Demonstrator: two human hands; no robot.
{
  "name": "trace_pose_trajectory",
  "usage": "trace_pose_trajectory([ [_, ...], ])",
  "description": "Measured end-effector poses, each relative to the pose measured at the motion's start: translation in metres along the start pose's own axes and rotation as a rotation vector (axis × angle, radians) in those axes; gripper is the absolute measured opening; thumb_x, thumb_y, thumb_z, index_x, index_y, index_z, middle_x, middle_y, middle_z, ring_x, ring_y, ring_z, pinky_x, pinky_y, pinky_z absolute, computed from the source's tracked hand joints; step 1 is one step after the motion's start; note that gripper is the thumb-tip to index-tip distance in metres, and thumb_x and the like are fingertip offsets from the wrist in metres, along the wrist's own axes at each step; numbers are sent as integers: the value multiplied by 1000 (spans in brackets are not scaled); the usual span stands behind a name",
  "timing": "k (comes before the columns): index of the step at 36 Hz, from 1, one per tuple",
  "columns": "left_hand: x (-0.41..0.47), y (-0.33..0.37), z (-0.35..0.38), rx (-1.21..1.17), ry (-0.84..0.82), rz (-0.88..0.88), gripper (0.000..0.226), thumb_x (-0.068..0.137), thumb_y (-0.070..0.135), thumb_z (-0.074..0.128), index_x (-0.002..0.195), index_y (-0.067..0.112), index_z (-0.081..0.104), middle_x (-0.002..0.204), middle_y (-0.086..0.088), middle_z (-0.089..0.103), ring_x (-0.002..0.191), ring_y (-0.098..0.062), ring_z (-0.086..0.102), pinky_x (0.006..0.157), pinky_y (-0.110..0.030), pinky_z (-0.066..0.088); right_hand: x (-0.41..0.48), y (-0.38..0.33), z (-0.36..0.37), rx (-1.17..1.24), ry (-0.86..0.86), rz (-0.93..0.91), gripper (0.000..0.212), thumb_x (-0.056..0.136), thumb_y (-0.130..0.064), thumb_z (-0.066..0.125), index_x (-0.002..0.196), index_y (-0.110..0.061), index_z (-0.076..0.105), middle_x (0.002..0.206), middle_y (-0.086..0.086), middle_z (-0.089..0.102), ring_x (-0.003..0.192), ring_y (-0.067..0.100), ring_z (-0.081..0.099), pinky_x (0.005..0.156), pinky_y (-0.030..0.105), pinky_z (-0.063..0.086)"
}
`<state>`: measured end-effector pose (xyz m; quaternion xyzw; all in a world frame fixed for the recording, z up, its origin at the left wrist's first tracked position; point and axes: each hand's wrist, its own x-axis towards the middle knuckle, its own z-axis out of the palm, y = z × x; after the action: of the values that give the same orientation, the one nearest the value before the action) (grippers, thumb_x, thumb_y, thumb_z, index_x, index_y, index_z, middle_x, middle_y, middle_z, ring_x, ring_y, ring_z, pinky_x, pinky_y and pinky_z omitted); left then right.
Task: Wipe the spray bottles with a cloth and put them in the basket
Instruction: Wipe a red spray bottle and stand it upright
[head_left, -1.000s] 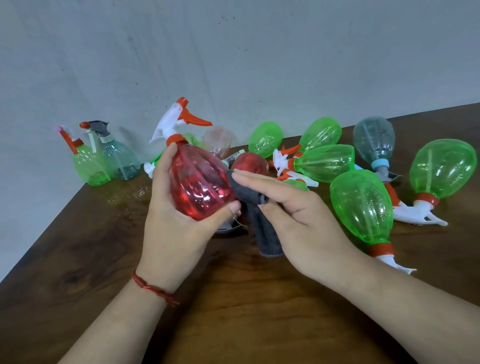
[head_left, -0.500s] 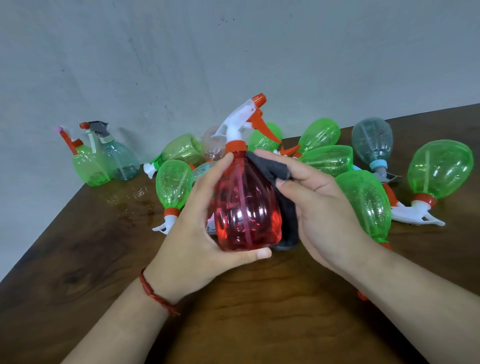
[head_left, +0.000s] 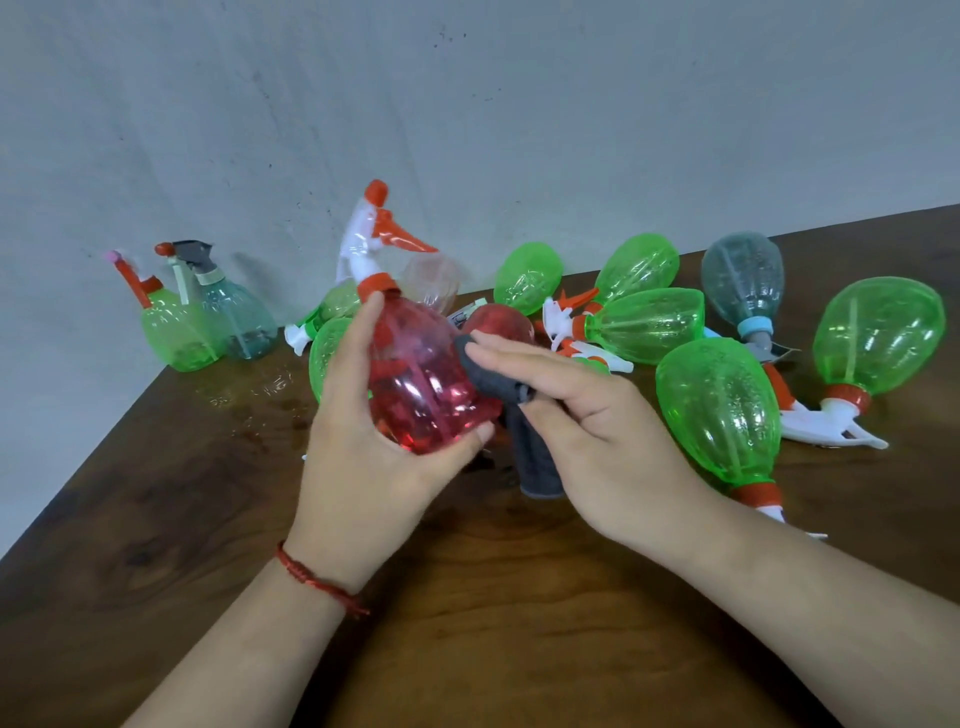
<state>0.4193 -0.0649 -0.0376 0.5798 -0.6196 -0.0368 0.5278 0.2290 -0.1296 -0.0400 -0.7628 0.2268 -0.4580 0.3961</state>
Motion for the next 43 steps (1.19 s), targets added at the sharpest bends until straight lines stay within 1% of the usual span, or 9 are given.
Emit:
trace_pose_trajectory([
  [6,3,-4,-2,5,35,-85,124,65,33,103,164,38,30,160,13,45,146,-10,49,117,-41,50,-2,0,2,-88,-46,-31,58,103,11,46,142,-27,66,151,-20,56,144,-8,42,121,15,29],
  [12,4,1,-5,-120,-103,-40,121,67,29,104,164,36,32,159,10,48,145,-17,53,114,-45,51,-1,-3,0,-40,-1,-24,58,104,10,46,142,-28,66,152,-20,55,144,-10,40,121,12,27],
  [16,-3,9,0,-183,-246,4,122,67,18,102,165,28,31,161,7,47,148,-20,51,118,-47,49,2,-7,-5,217,64,127,56,107,6,44,136,-35,69,135,-17,70,133,21,62,114,43,49],
  [18,-5,12,0,-210,-283,23,121,67,13,100,165,26,31,162,8,47,149,-20,49,119,-44,47,6,-10,-8,425,64,190,52,107,8,41,134,-26,71,130,-9,74,124,21,68,103,35,57],
  [24,-5,16,-2,-329,-346,21,127,64,20,100,167,26,25,163,10,44,152,-21,46,121,-46,46,8,-17,-13,760,29,203,46,105,7,38,135,-12,67,135,7,71,127,23,67,106,35,54],
  [33,-7,8,6,-75,-269,122,118,71,28,101,165,20,30,161,5,45,149,-24,49,119,-48,47,5,-12,-12,422,72,219,49,108,4,43,132,-26,72,122,-6,77,115,25,72,87,26,61],
  [35,-7,5,7,-47,-220,124,118,72,30,101,165,21,31,161,4,46,148,-24,50,118,-49,47,3,-10,-9,352,70,224,50,109,2,44,135,-31,71,124,-7,76,119,31,69,98,41,61],
  [37,-5,4,5,-43,-144,94,120,69,35,102,165,25,32,161,8,46,148,-20,50,119,-48,46,1,-10,-6,269,56,193,53,107,6,45,138,-30,69,136,-13,71,134,18,62,119,46,45],
  [43,2,1,-4,-71,55,-24,119,66,35,101,164,31,34,161,11,46,148,-11,49,119,-44,47,-1,-5,3,168,-9,164,59,105,10,44,139,-32,66,146,-20,62,142,-4,49,126,28,32],
])
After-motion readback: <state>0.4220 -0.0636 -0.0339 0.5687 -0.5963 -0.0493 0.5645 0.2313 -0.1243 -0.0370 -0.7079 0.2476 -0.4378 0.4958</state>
